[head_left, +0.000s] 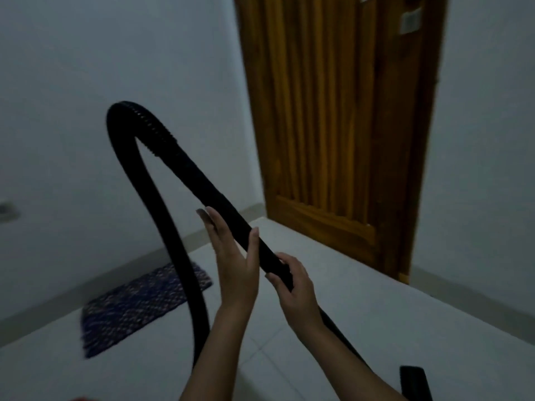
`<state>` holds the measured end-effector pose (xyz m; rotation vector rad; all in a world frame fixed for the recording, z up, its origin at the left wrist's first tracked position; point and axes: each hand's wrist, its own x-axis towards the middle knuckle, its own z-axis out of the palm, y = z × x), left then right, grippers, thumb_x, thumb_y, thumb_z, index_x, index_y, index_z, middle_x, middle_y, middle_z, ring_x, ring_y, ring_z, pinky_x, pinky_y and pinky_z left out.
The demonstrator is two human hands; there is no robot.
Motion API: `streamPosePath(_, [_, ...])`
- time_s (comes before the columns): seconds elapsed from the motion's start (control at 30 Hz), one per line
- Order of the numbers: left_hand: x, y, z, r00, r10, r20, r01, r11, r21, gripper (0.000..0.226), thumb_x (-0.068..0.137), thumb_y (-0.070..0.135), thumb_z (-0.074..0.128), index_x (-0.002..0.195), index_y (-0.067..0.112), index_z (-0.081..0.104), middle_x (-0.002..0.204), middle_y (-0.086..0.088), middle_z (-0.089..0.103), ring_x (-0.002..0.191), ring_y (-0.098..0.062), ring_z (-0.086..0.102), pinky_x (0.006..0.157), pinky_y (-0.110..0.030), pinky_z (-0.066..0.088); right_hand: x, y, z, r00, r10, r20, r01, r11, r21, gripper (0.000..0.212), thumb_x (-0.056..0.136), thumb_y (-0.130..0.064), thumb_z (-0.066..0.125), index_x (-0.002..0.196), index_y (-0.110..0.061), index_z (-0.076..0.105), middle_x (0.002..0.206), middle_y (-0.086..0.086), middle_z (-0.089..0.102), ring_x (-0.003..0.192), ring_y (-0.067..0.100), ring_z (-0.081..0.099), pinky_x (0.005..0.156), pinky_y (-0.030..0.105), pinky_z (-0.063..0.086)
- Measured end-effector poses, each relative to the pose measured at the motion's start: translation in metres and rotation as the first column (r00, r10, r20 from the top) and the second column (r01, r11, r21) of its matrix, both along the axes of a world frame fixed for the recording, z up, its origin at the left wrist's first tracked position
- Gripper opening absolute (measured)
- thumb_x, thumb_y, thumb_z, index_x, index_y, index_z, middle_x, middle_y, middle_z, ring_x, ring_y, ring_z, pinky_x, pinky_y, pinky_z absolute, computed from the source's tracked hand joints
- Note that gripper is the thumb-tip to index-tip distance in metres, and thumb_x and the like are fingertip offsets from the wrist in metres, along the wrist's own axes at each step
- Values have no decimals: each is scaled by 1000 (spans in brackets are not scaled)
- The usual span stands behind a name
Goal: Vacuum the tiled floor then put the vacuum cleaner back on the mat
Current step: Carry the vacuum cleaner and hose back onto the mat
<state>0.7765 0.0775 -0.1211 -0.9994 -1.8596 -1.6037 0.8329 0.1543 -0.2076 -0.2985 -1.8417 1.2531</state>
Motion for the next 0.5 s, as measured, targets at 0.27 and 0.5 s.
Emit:
streamPosePath(0.27, [-59,-88,12,986,-97,137,106,993,-60,91,94,24,53,140,54,-19,154,20,24,105,-3,60,90,-25,53,-79,-74,3,984,178,-30,-179,984,-17,36,90,-22,58,118,-44,51,115,-1,58,110,20,57,92,47,50])
streamPosePath(0.5, [-127,-167,-28,947,95,306,-87,995,-38,96,94,6,54,135,49,-22,125,17,41,78,21,56,71,-8,49,-147,-139,-23,901,410,139,-414,910,-5,37,91,-22,64,127,-24,53,118,6,53,111,19,54,94,32,49])
